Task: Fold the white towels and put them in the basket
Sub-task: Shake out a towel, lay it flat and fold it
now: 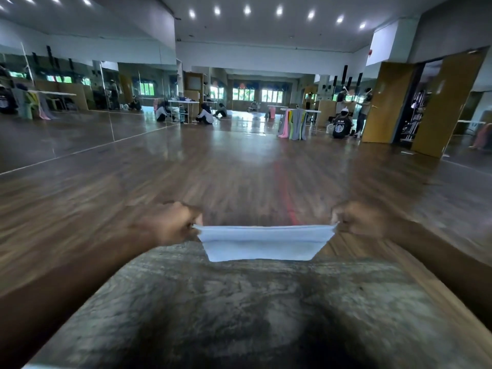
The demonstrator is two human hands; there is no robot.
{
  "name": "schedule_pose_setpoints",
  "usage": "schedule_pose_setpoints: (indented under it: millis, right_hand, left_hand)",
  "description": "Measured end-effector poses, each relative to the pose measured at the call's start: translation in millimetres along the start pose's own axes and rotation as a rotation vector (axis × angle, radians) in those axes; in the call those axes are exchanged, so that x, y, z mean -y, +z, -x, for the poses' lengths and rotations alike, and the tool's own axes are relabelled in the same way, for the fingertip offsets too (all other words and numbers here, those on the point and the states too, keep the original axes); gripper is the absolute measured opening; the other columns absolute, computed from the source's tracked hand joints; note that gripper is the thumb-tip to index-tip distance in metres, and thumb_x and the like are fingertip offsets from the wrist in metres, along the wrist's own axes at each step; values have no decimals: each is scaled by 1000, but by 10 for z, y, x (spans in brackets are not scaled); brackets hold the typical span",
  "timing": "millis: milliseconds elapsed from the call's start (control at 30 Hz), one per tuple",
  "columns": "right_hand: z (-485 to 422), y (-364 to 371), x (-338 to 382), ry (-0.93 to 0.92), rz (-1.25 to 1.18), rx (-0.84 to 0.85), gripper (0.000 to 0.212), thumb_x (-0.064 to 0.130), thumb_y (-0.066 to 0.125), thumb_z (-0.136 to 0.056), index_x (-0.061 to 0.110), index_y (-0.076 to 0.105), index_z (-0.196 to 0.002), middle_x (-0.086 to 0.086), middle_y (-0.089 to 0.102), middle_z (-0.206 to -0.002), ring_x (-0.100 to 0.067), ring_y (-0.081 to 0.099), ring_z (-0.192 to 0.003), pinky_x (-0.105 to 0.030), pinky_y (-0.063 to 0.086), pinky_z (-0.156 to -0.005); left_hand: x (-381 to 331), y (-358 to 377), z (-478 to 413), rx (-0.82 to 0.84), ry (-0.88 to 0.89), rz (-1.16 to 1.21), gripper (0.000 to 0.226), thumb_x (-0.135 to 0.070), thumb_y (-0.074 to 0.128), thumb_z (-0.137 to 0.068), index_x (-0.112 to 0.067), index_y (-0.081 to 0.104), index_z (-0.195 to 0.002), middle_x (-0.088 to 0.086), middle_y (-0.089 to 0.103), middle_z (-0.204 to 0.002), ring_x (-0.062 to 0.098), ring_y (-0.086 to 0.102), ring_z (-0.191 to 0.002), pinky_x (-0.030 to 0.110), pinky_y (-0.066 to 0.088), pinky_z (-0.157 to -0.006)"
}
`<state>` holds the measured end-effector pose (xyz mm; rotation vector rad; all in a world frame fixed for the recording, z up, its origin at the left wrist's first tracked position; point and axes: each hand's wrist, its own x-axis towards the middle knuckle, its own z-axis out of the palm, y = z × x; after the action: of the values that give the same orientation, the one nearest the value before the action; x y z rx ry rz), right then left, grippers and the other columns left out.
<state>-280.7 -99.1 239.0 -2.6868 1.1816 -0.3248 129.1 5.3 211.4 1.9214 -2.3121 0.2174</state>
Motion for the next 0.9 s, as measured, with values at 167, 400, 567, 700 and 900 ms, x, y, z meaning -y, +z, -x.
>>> schedule_pose_setpoints:
  millis: [167, 400, 567, 700, 900]
  right_hand:
    - [405, 759, -15, 58, 3, 467, 4, 19, 72, -80, 20, 69, -81, 20, 58, -72, 10, 54, -71, -9, 37, -68]
    - [754, 1280, 104, 261, -175, 767, 8, 25, 69, -84, 25, 61, -83, 14, 66, -66, -4, 63, -70, -23, 47, -79]
    - [724, 1503, -59, 317, -171, 506, 25, 22, 68, -84, 38, 60, -66, 10, 62, -77, -5, 60, -75, -16, 41, -66]
    - [610, 1674, -203, 355, -259, 253, 20, 16, 60, -90, 23, 57, -72, 8, 57, -76, -2, 51, -69, -14, 38, -62]
    - [315, 1864, -379, 424, -359, 107, 10, 11, 57, -91, 5, 65, -88, -12, 64, -87, -16, 56, -75, -24, 41, -66]
  left_hand:
    - [-150, 679, 490, 459, 189, 276, 18, -30, 60, -83, -17, 64, -94, -7, 63, -90, 8, 58, -83, 10, 38, -66]
    - [-322, 1034, 763, 864, 3, 251, 27, -38, 65, -85, -28, 58, -109, -15, 61, -108, 7, 55, -101, 25, 39, -77]
    - [-282, 1219, 715, 600, -102, 409, 23, -37, 62, -89, -25, 59, -109, -14, 58, -103, 4, 55, -96, 16, 36, -69]
    - [-199, 1382, 536, 403, -179, 575, 4, -30, 61, -91, -29, 58, -92, -14, 61, -92, 4, 60, -89, 18, 40, -70]
    - [-156, 1564, 123, 300, -245, 547, 22, -23, 58, -93, -28, 50, -73, -6, 56, -81, 8, 53, -76, 22, 35, -61]
